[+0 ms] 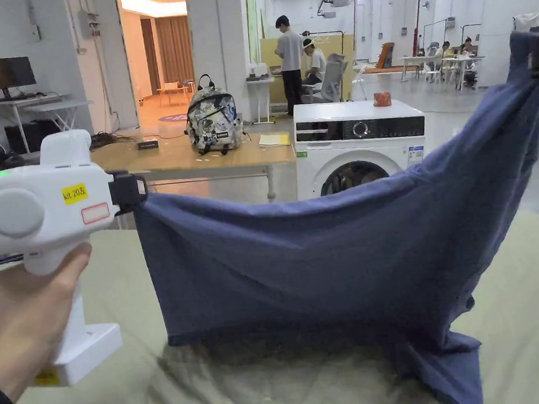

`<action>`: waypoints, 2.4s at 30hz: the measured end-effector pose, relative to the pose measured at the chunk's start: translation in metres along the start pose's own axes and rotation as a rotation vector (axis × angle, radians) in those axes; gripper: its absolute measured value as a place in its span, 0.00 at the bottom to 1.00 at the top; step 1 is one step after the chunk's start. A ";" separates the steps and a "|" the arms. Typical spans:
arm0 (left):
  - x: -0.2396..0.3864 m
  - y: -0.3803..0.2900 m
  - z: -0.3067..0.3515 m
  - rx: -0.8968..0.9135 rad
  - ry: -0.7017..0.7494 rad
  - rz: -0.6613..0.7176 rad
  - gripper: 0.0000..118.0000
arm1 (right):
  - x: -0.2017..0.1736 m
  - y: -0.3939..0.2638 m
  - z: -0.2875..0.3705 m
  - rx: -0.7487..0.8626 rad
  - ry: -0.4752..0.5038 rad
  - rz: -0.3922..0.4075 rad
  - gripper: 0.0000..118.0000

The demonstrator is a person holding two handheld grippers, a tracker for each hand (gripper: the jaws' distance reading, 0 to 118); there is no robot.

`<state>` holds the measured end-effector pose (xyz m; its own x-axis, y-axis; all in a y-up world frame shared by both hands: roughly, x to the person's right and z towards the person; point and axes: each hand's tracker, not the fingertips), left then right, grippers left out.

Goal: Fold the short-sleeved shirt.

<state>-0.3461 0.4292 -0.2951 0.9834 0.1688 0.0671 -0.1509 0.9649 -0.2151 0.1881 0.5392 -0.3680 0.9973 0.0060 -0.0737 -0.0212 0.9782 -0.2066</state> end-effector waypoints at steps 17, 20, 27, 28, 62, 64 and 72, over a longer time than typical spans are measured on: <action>-0.010 -0.272 0.237 -0.178 0.042 0.219 0.00 | 0.066 -0.334 0.242 -0.253 -0.112 -0.228 0.00; -0.020 -0.312 0.250 -0.265 0.047 0.252 0.00 | 0.073 -0.376 0.250 -0.340 -0.119 -0.342 0.00; -0.016 -0.347 0.242 -0.327 0.021 0.252 0.01 | 0.053 -0.430 0.220 -0.481 -0.098 -0.300 0.04; -0.018 -0.347 0.238 -0.352 0.025 0.265 0.07 | 0.050 -0.438 0.215 -0.497 -0.098 -0.302 0.16; 0.102 -0.242 0.306 0.041 0.060 -0.126 0.00 | -0.048 -0.382 0.270 -0.175 0.110 -0.031 0.00; 0.088 -0.244 0.304 0.014 0.092 -0.092 0.00 | -0.048 -0.382 0.270 -0.175 0.126 -0.026 0.00; 0.020 -0.310 0.281 -0.271 0.131 0.012 0.52 | -0.049 -0.391 0.272 -0.223 0.136 -0.016 0.00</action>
<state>-0.3083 0.1896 0.0465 0.9890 0.1351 -0.0595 -0.1472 0.8711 -0.4686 0.1666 0.2129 -0.0184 0.9792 -0.0521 -0.1959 -0.0354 0.9077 -0.4181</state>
